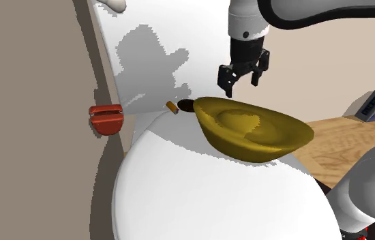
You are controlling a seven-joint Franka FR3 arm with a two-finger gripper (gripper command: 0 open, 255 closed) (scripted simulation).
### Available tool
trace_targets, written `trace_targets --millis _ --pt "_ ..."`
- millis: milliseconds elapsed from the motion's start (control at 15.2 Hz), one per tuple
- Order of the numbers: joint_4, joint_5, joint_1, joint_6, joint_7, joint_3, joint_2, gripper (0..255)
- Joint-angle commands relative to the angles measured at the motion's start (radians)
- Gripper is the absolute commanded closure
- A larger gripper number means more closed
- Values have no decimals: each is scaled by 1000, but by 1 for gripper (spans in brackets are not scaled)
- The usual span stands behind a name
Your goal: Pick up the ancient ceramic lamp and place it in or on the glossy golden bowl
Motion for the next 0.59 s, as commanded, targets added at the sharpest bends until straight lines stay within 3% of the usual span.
trace_targets --millis 0,330,528 --pt "93 -26 -15 -38 103 66 92 0" --pt "370 -151 -14 -176 375 224 378 0" --pt "586 -270 52 -300 541 287 596 0"
